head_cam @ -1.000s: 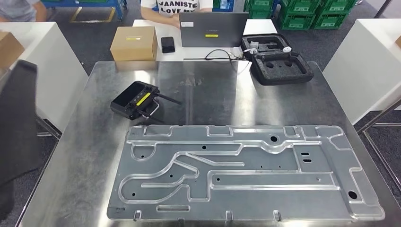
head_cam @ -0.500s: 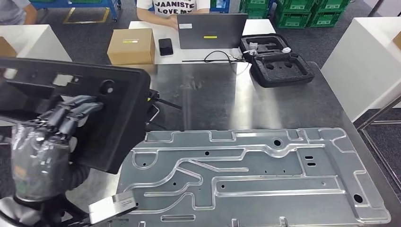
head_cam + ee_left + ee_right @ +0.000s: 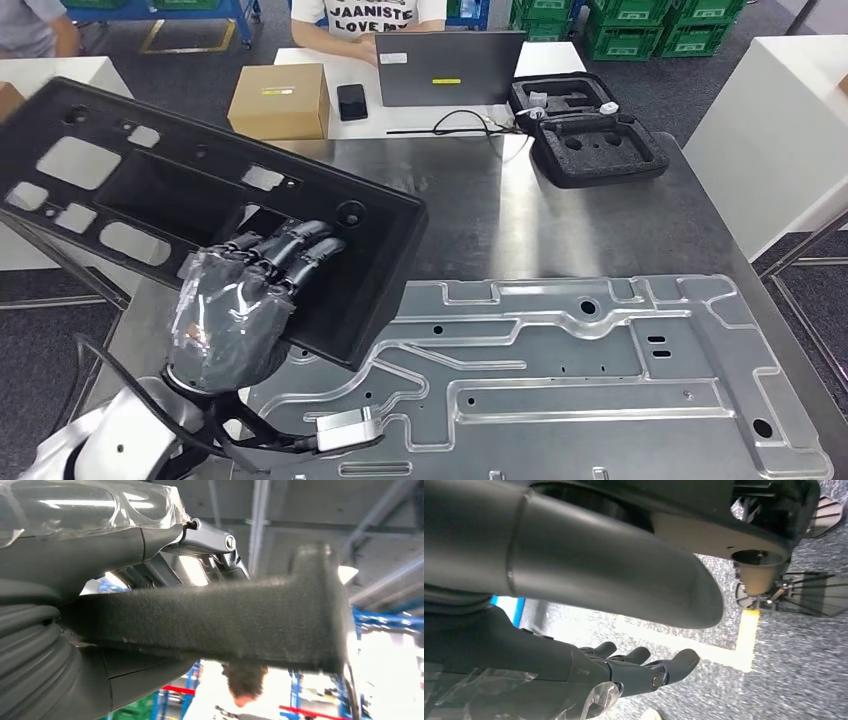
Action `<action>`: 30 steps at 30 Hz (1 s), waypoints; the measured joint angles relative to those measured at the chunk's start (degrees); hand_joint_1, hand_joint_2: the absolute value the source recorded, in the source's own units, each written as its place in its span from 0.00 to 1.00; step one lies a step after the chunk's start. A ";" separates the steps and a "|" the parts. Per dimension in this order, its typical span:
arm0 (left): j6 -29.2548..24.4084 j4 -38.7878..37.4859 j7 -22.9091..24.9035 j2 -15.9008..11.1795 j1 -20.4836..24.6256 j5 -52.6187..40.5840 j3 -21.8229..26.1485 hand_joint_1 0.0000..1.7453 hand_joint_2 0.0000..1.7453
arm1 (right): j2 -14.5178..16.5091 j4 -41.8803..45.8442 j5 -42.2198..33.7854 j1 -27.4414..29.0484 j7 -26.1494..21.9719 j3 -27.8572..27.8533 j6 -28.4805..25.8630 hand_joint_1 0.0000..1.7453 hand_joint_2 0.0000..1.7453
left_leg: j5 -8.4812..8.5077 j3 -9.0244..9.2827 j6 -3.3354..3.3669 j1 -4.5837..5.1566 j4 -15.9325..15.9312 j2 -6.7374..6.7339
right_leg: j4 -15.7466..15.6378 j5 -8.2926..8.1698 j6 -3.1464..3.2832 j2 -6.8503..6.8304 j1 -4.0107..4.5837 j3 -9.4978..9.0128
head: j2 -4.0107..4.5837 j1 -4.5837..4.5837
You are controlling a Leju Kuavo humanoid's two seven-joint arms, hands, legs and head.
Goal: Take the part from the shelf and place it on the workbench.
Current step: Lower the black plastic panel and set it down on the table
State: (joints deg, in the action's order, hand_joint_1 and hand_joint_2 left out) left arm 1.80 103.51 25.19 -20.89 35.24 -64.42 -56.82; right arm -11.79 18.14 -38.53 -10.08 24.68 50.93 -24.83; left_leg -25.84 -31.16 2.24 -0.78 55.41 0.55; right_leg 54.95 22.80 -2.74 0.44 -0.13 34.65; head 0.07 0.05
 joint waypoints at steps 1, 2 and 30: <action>-0.20 -0.87 -0.21 0.51 0.18 0.40 -0.42 0.25 1.00 | 0.13 0.00 0.24 -0.14 0.00 0.11 0.04 0.00 0.00 | -0.01 0.13 -0.31 -0.03 -0.20 -0.01 | -0.10 -0.05 0.26 0.02 -0.05 -0.04 | 0.00 0.01; -0.54 -1.81 -0.41 1.01 0.37 0.89 -0.81 0.00 1.00 | 0.25 0.00 0.48 -0.25 0.06 0.21 0.09 0.00 0.00 | -0.25 0.10 -0.61 -0.10 -0.03 -0.05 | -0.26 -0.12 0.56 0.01 -0.15 -0.15 | 0.00 0.01; -10.90 -12.14 5.39 3.94 -1.19 11.76 0.07 0.00 0.00 | 1.83 -0.16 -0.02 1.58 0.33 0.80 -0.25 0.00 0.00 | 1.19 0.31 -0.33 -0.66 -0.91 0.16 | -0.22 0.45 -2.27 0.05 -1.65 -1.52 | 0.00 -0.09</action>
State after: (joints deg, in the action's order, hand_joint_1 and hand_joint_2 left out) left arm -9.09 91.37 30.58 -16.95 34.05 -52.66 -56.76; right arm -9.96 17.98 -38.55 -8.50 25.00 51.73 -25.08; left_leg -24.65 -30.85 1.91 -1.44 54.50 0.71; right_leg 54.73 23.24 -5.00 0.48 -1.78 33.13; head 0.07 -0.04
